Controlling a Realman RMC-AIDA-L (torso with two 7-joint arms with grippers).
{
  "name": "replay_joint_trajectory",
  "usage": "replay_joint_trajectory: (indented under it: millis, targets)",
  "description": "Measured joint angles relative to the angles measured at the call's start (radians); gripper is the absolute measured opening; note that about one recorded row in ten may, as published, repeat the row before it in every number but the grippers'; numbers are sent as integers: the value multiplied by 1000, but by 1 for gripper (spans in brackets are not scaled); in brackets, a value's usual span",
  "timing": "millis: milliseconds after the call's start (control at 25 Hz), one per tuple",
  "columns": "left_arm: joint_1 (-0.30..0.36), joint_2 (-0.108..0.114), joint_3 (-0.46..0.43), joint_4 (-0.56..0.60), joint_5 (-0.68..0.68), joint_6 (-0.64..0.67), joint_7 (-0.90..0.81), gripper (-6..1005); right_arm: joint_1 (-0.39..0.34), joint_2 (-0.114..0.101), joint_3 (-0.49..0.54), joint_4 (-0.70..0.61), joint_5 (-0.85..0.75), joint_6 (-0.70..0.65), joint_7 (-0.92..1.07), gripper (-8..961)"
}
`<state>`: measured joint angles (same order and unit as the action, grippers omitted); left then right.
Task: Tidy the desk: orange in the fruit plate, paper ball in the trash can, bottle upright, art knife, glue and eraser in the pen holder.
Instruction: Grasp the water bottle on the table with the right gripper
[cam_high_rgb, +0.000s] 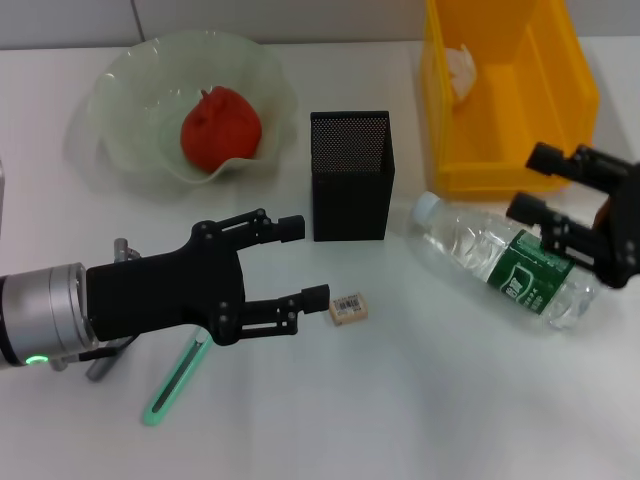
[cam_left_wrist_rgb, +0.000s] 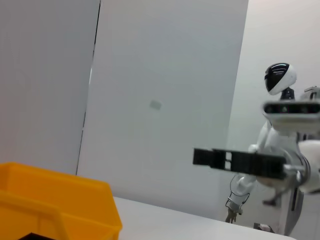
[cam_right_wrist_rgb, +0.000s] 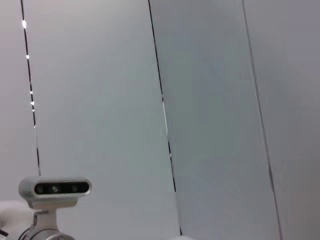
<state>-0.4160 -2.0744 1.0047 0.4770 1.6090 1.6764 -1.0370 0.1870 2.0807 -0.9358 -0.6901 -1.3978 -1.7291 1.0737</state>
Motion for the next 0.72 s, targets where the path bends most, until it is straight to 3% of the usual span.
replay_joint_trajectory:
  millis: [400, 560, 720]
  targets:
    - [-4, -1, 0, 0, -9, -1, 0, 812, 10, 3, 17, 295, -1, -15, -329, 587]
    - [-4, -1, 0, 0, -9, -1, 0, 812, 10, 2, 24, 297, 0, -17, -328, 587]
    - [-6, -1, 0, -7, -9, -2, 0, 812, 1, 0, 34, 191, 1, -38, -177, 588]
